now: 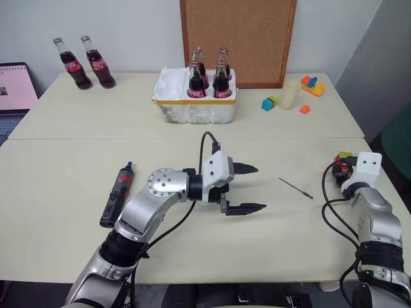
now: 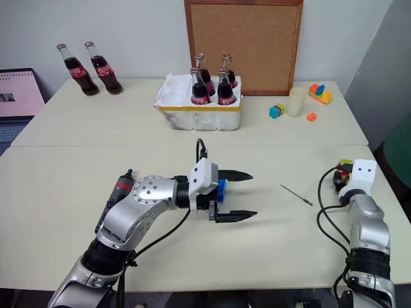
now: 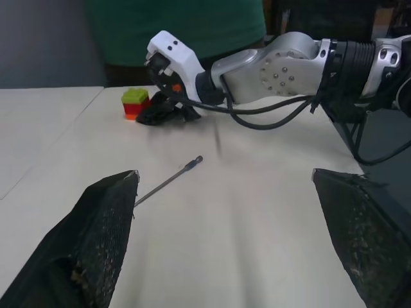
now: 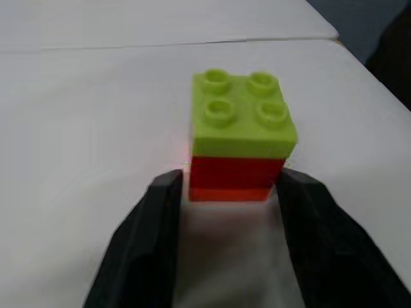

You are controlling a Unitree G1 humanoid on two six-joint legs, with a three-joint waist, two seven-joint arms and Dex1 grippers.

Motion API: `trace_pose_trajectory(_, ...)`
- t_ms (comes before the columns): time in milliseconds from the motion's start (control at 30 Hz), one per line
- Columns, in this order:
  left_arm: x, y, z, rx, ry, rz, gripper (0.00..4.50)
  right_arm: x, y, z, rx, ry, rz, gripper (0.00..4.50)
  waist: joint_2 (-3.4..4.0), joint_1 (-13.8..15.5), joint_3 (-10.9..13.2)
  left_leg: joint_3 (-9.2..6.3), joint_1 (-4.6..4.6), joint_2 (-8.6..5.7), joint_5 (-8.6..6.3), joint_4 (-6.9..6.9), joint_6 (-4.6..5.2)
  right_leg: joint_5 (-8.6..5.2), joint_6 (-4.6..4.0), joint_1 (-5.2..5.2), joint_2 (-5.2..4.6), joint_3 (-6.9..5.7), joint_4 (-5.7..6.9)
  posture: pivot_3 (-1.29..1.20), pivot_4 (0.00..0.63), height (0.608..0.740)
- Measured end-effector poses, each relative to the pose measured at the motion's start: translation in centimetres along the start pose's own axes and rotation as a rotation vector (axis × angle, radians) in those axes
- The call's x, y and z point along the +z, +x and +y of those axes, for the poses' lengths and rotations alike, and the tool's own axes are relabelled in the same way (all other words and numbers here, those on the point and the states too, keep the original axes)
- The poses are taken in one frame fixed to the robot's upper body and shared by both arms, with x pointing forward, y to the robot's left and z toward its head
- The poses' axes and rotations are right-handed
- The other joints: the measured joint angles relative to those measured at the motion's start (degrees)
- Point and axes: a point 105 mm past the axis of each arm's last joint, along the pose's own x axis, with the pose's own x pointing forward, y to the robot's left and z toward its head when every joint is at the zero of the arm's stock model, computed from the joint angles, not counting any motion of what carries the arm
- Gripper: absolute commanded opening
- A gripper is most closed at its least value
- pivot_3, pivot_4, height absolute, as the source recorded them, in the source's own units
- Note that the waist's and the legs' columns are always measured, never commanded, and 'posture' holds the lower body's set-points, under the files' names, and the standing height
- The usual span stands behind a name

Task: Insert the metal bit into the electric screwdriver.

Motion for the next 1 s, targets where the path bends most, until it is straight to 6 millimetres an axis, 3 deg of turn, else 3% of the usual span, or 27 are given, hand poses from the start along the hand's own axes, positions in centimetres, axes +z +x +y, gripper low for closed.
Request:
trace_pose_trajectory(167, -0.3, -0.8, 0.3, 0.018, 0.005, 0.026, 4.50, 0.4, -1.9, 0.6, 0.012, 0.018, -0.021, 4.40, 0.02, 0.04, -0.01, -0.02, 0.05, -0.01, 0.00, -0.01, 0.00, 0.00, 0.01, -0.01, 0.00, 0.05, 0.00, 0.00, 0.150, 0.740)
trace_pose_trajectory(300, -1.2, -4.6, 1.3, 0.132, -0.034, 0.091, 4.50, 1.7, -6.3, 2.1, 0.068, -0.133, -0.108, 4.47, 0.11, -0.11, -0.04, -0.14, 0.02, 0.11, 0.00, -0.06, -0.01, -0.02, 0.02, -0.18, 0.03, 0.12, -0.02, 0.00, 0.150, 0.740)
trace_pose_trajectory(367, -1.2, -6.8, 1.5, 0.180, -0.046, 0.128, 4.50, 2.2, -8.2, 4.0, 0.181, -0.264, -0.143, 4.47, 0.11, -0.23, -0.04, -0.11, 0.14, 0.10, -0.01, -0.07, -0.01, -0.02, 0.03, -0.21, 0.02, 0.19, -0.01, 0.00, 0.150, 0.740)
trace_pose_trajectory(433, -1.2, -9.5, 1.5, 0.214, -0.050, 0.193, 4.50, 2.4, -10.3, 7.9, 0.417, -0.344, -0.183, 4.47, 0.10, -0.38, -0.03, -0.07, 0.31, 0.09, -0.01, -0.08, -0.01, -0.01, 0.04, -0.14, 0.03, 0.27, 0.00, 0.00, 0.150, 0.740)
trace_pose_trajectory(600, -2.1, -13.4, 1.1, 0.252, -0.076, 0.314, 4.50, 1.2, -14.2, 14.7, 0.919, -0.429, -0.151, 4.47, 0.03, -0.16, 0.01, -0.15, 0.37, 0.05, -0.02, -0.06, 0.00, 0.00, 0.05, -0.04, 0.00, 0.25, -0.02, 0.00, 0.150, 0.740)
trace_pose_trajectory(733, -2.9, -14.9, 0.5, 0.240, -0.096, 0.376, 4.50, 1.6, -14.7, 18.8, 1.093, -0.371, -0.152, 4.47, -0.13, -0.12, 0.09, -0.18, 0.33, 0.06, -0.02, -0.05, 0.00, 0.01, 0.07, -0.04, -0.01, 0.25, -0.04, 0.00, 0.150, 0.740)
trace_pose_trajectory(1000, -2.7, -14.8, 0.0, 0.220, -0.091, 0.377, 4.50, 0.4, -13.0, 25.2, 1.191, -0.316, -0.003, 4.47, -0.14, 0.01, 0.10, -0.19, -0.27, 0.11, -0.02, -0.04, 0.00, -0.03, 0.00, -0.57, 0.00, 0.24, -0.06, 0.00, 0.150, 0.740)
